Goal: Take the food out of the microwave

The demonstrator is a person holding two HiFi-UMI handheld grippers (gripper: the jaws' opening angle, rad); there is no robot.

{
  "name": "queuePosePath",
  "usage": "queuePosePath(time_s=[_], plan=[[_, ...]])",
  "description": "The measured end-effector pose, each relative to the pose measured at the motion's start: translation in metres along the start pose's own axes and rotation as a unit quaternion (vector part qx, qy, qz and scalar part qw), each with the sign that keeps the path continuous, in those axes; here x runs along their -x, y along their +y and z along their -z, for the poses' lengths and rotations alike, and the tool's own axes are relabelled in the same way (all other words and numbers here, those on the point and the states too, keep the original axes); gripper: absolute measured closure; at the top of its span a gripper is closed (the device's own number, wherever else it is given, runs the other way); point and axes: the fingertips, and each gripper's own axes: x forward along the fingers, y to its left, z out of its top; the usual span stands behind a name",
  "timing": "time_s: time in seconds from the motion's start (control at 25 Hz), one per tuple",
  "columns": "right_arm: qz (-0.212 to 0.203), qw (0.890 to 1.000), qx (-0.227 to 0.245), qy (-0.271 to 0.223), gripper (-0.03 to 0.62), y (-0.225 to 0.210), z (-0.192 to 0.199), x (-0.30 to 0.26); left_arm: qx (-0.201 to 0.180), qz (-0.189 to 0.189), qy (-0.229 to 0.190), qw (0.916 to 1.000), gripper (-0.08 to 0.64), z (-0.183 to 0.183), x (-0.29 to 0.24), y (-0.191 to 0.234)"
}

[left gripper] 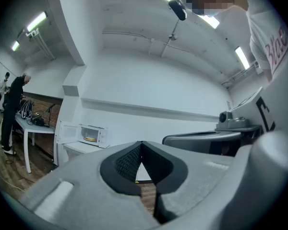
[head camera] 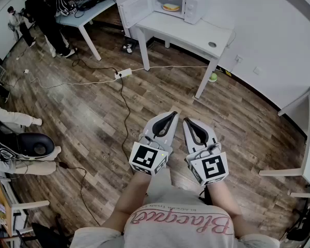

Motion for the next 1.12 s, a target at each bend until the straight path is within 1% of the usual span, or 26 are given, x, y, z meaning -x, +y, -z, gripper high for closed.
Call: queuePosePath(time_s=[0.16,0.28,0.4,0.52,0.68,0.84,1.12], plan=[[0.006,1.000,0.011,-0.003,0.583,0.005,0.003,0.059,-0.014,0.001,-0.004,0.9999,0.557,-0.005,0.019,-0.054],[0.013,1.000,0.005,0.003,0.583,0.014,0.009,0.097,-0.023,-0.001,-0.004,0.9997,0.557,-0.004,0.040,-0.090],[0.014,1.000,-0.003,0.000,0.583,0.022,0.011,0.125,-0.025,-0.007,0.004,0.9996,0.557,0.000,0.057,-0.115],[0.008,1.000,-0.005,-0.007,0.583,0.029,0.010,0.143,-0.028,-0.012,0.009,0.9995,0.557,-0.001,0.071,-0.129],[-0.001,1.000,0.009,-0.005,0.583,0.038,0.009,0.147,-0.031,-0.013,0.008,0.9994,0.557,-0.003,0.075,-0.130],[0.007,0.999,0.035,0.002,0.582,0.032,0.009,0.132,-0.031,-0.008,-0.001,0.9995,0.557,-0.007,0.061,-0.117],[0.004,0.999,0.038,0.003,0.583,0.013,0.003,0.091,-0.023,-0.008,-0.013,0.9996,0.557,-0.013,0.029,-0.078]])
